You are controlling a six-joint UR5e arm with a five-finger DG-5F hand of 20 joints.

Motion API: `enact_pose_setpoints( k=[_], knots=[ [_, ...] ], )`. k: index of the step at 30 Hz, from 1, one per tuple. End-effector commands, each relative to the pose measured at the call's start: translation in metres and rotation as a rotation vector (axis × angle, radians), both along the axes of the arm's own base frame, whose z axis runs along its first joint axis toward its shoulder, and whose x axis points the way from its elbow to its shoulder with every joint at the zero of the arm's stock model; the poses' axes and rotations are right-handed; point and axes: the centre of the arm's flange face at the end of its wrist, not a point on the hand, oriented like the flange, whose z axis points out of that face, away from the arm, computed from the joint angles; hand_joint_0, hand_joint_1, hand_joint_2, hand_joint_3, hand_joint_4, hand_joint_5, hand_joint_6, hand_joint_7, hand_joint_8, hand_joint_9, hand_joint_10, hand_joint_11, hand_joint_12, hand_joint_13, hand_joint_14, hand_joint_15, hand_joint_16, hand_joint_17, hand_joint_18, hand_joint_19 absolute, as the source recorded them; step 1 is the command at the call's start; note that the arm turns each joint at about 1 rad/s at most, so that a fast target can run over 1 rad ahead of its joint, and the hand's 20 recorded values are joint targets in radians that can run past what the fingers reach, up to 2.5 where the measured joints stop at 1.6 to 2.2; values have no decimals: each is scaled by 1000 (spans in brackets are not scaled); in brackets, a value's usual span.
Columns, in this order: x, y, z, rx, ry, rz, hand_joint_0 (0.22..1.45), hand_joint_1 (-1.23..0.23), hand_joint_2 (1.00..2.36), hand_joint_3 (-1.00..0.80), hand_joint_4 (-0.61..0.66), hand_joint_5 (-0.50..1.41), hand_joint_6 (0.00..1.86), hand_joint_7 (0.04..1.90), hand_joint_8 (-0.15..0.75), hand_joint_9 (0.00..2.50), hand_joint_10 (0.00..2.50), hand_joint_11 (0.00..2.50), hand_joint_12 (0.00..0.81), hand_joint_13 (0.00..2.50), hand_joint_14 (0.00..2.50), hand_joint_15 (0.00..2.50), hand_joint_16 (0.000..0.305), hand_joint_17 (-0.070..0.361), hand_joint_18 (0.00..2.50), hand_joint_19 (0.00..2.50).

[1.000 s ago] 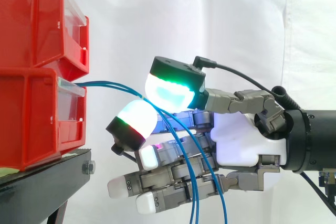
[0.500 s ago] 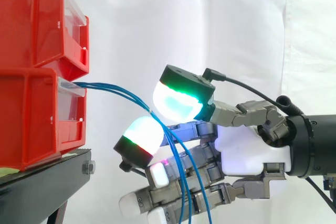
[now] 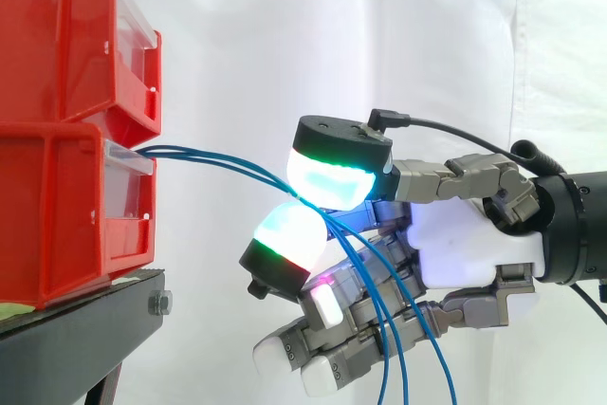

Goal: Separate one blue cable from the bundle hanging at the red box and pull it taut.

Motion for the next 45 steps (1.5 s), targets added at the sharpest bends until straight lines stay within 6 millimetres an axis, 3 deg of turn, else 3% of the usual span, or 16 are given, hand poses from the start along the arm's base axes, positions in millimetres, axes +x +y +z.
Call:
enact_pose_setpoints(
  k=[1, 8, 13, 20, 24, 29, 35, 42, 45],
  knots=[
    [-1, 0, 4, -4, -2, -1, 615, -702, 1026, -168, 109, -244, 927, 1269, 290, 804, 22, 851, 310, 630, 13, 332, 39, 88, 601, 364],
    [-2, 1, 10, -5, -2, -2, 650, -728, 1008, -424, 142, -239, 921, 1220, 286, 816, 23, 858, 309, 639, 13, 336, 40, 90, 621, 376],
    [-3, 3, 9, -5, 4, -2, 622, -679, 1001, -500, 159, -227, 913, 1227, 289, 839, 22, 873, 309, 648, 14, 345, 39, 89, 626, 389],
    [-3, 5, 8, -6, 8, 1, 664, -704, 1012, -375, 87, -222, 918, 1296, 291, 856, 23, 878, 309, 663, 14, 353, 40, 89, 640, 387],
    [-3, 4, 9, -6, 9, -1, 684, -762, 1006, -439, 120, -232, 925, 1238, 280, 837, 22, 880, 309, 652, 14, 353, 40, 90, 641, 389],
    [-3, 5, 8, -6, 11, 1, 566, -630, 1000, -500, 168, -223, 912, 1194, 287, 845, 22, 878, 318, 640, 14, 357, 41, 92, 628, 395],
    [-3, 5, 8, -5, 11, 2, 574, -499, 1000, -500, 166, -221, 896, 1176, 289, 847, 23, 870, 316, 631, 15, 349, 41, 92, 616, 396],
    [-3, 4, 8, -3, 10, 2, 585, -550, 1009, -409, 168, -229, 886, 1231, 290, 839, 23, 873, 318, 620, 14, 363, 40, 90, 582, 407],
    [-3, 4, 9, -3, 9, 4, 550, -594, 1001, -487, 176, -232, 887, 1225, 292, 831, 23, 876, 327, 612, 14, 360, 41, 92, 575, 404]
  ],
)
